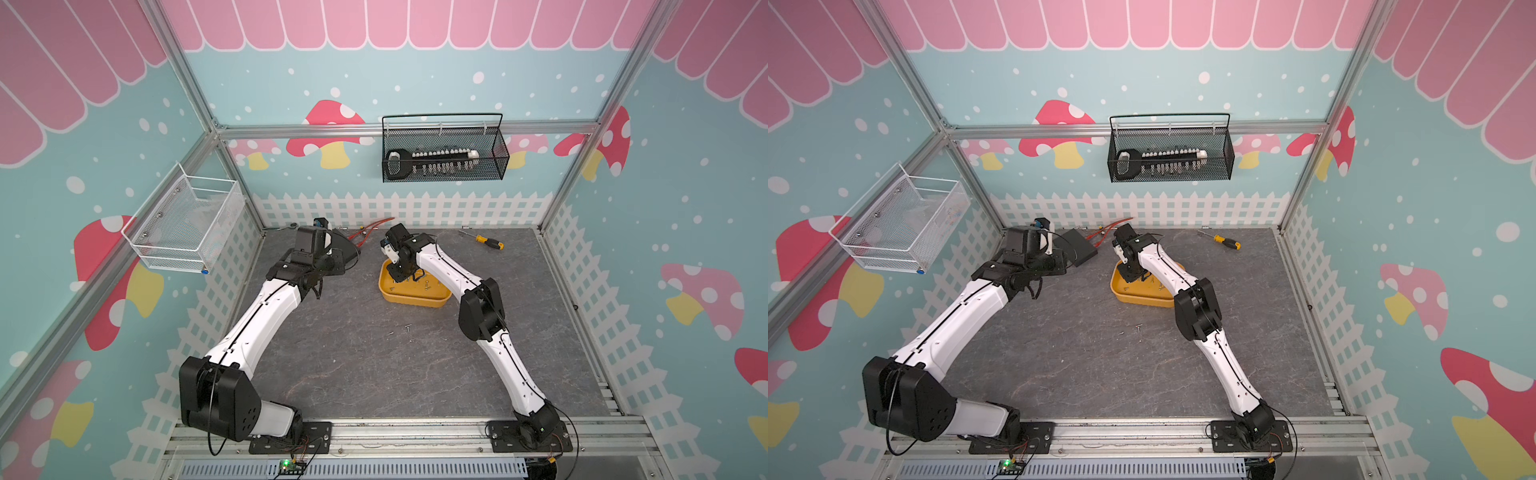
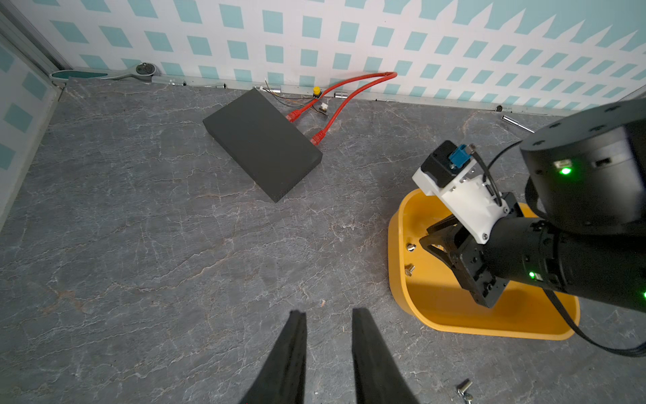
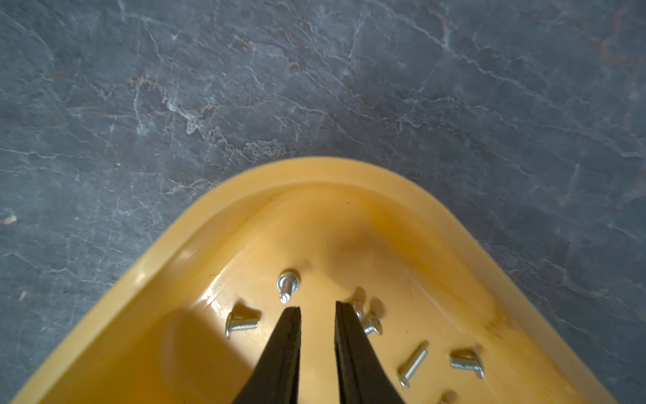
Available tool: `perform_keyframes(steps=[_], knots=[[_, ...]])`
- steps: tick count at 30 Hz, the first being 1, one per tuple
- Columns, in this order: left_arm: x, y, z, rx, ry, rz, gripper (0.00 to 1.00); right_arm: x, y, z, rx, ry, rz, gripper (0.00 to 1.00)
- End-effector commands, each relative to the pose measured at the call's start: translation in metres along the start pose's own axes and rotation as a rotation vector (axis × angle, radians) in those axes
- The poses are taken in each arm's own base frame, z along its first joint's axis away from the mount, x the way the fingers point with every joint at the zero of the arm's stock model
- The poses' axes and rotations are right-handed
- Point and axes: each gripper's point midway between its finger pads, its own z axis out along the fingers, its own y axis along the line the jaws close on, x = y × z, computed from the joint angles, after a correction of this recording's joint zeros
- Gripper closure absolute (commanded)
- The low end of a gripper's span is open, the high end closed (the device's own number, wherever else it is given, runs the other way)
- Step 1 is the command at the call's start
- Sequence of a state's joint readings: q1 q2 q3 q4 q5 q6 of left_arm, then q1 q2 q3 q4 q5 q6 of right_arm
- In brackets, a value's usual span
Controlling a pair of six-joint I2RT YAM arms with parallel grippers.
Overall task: Put the screws on the desktop into the storage box
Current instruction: Place the screw in the storage box, then pick up the screw from the center of the board.
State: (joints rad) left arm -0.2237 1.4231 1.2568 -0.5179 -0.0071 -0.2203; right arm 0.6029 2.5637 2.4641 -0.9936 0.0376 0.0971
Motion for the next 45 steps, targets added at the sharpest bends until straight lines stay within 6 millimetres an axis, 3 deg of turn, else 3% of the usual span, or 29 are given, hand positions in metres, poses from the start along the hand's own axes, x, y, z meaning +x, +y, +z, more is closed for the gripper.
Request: perform_keyframes(steps=[1, 4, 7, 11, 13, 18, 20, 23, 27, 35, 45], knots=[[-0.003, 0.002, -0.007, 0.003, -0.024, 0.007, 0.73, -0.028, -0.013, -0.074, 0.054, -0.125, 0.024, 0.76], [0.004, -0.004, -0.009, 0.038, -0.008, 0.008, 0.73, -0.033, -0.027, -0.117, 0.118, -0.180, 0.049, 0.76], [0.025, -0.024, -0.006, 0.090, 0.038, 0.039, 0.72, -0.032, -0.038, -0.160, 0.174, -0.240, 0.078, 0.76], [0.071, -0.070, -0.006, 0.181, 0.122, 0.125, 0.72, -0.022, -0.049, -0.203, 0.234, -0.304, 0.115, 0.75], [0.099, -0.097, -0.010, 0.247, 0.175, 0.165, 0.72, -0.012, -0.055, -0.216, 0.260, -0.314, 0.132, 0.75], [0.166, -0.134, -0.020, 0.343, 0.308, 0.224, 0.72, 0.016, -0.072, -0.247, 0.300, -0.354, 0.187, 0.74], [0.185, -0.142, -0.020, 0.359, 0.339, 0.250, 0.71, 0.028, -0.077, -0.252, 0.311, -0.358, 0.208, 0.74], [0.197, -0.147, -0.013, 0.372, 0.366, 0.265, 0.67, 0.041, -0.083, -0.255, 0.324, -0.357, 0.224, 0.74], [0.205, -0.150, 0.005, 0.359, 0.396, 0.301, 0.55, 0.052, -0.087, -0.254, 0.327, -0.346, 0.234, 0.73], [0.222, -0.148, 0.030, 0.323, 0.458, 0.385, 0.47, 0.068, -0.089, -0.253, 0.317, -0.347, 0.243, 0.73], [0.234, -0.137, 0.044, 0.264, 0.499, 0.498, 0.45, 0.080, -0.094, -0.245, 0.319, -0.330, 0.247, 0.72]])
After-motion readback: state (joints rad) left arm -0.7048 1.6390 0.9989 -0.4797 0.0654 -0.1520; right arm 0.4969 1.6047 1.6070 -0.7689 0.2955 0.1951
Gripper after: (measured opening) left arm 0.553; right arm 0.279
